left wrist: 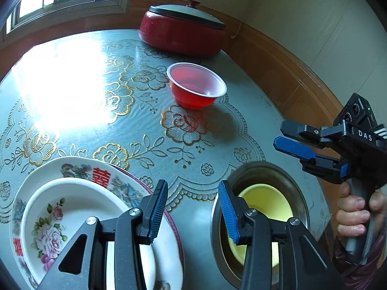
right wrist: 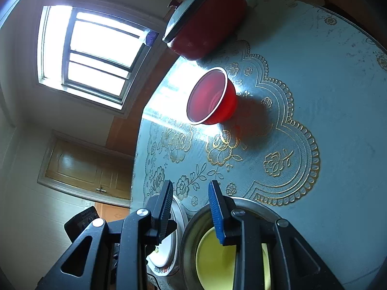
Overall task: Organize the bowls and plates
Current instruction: 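Move the open left gripper to the rim of the red plastic bowl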
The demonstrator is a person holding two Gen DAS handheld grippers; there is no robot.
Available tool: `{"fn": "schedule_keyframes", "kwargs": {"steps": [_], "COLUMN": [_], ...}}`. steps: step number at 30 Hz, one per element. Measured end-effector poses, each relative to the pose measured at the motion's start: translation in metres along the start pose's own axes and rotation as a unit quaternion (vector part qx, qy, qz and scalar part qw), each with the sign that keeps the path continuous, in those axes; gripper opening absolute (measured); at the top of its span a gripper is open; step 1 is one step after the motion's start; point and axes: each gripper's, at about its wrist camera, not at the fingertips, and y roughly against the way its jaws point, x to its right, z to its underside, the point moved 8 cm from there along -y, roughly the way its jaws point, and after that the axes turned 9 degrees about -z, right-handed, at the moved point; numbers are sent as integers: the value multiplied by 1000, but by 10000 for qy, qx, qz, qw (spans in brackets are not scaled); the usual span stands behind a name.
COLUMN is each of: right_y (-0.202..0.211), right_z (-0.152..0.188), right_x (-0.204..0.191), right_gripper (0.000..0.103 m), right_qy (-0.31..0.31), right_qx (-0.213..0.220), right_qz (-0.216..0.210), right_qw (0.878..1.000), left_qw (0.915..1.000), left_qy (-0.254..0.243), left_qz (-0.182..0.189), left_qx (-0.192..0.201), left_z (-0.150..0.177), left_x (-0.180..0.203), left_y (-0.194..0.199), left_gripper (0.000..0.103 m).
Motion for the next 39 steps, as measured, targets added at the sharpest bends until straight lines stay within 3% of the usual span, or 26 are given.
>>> {"fn": "schedule_keyframes", "kwargs": {"steps": [12, 19, 23, 39], "right_y": [-10, -21, -33, -55], "right_z": [-33, -56, -68, -101], "right_x": [5, 6, 13, 48], "right_gripper": [30, 30, 23, 22], "right_qy": [-235, -282, -389, -626], "right_qx": [241, 444, 485, 569], "right_qz": [10, 106, 172, 531], "right_qw": [9994, 9986, 9979, 9950], "left_qw": [9979, 9970, 9960, 9941], "left_qy": [640, 756, 859, 1017], "left_qz": [135, 152, 216, 228], "left_qx": [-15, -53, -102, -302], "left_z": [-25, -44, -58, -105], "left_x": [-27, -31, -31, -30], "left_y": [-4, -15, -23, -66], "left_gripper": [44, 44, 44, 42]}}
